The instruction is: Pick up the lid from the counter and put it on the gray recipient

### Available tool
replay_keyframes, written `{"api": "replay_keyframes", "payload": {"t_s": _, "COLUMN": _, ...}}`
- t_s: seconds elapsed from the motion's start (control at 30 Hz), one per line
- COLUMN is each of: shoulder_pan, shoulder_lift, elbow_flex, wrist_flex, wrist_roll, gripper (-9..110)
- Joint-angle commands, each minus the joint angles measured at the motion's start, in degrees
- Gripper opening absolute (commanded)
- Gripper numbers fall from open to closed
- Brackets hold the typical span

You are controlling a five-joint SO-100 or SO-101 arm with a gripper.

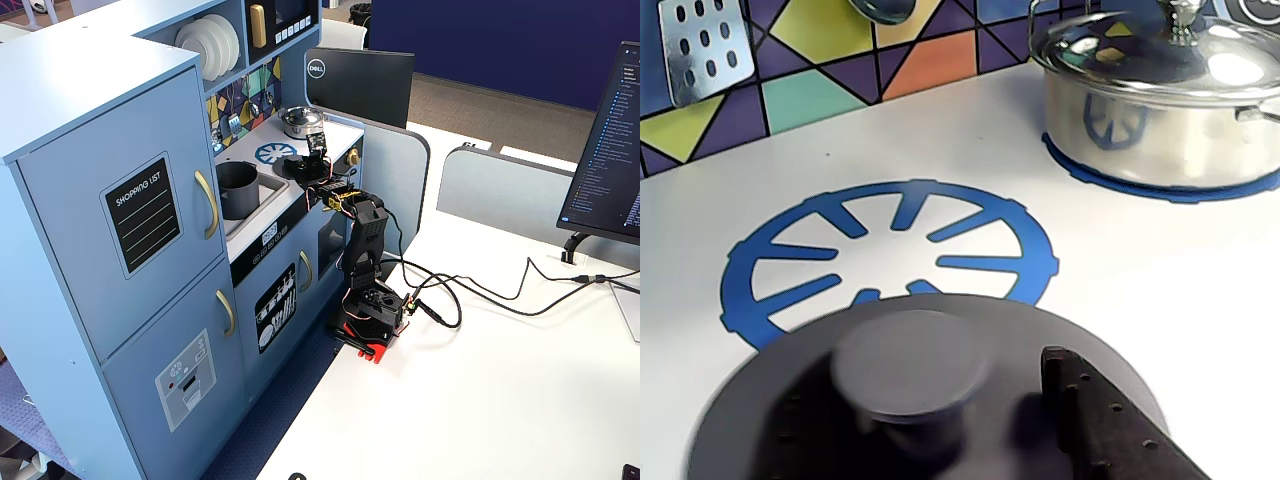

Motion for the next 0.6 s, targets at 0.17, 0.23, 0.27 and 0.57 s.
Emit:
{"api": "replay_keyframes", "payload": {"t_s": 0.17, "shoulder_pan": -1.6, "shoulder_lift": -0.4, "elbow_flex": -3.3, "wrist_flex": -2.5, "wrist_roll": 0.9, "gripper": 0}}
{"api": "replay_keyframes", "payload": {"t_s": 0.23, "shoulder_pan": -1.8, "shoulder_lift": 0.6, "elbow_flex": -3.9, "wrist_flex": -2.6, "wrist_roll": 0.7, "gripper": 0}}
{"api": "replay_keyframes", "payload": {"t_s": 0.27, "shoulder_pan": -1.8, "shoulder_lift": 1.4, "elbow_flex": -4.4, "wrist_flex": -2.1, "wrist_roll": 0.4, "gripper": 0}}
{"api": "replay_keyframes", "payload": {"t_s": 0.57, "shoulder_pan": -5.2, "shoulder_lift": 13.6, "elbow_flex": -15.3, "wrist_flex": 9.8, "wrist_roll": 0.6, "gripper": 0}}
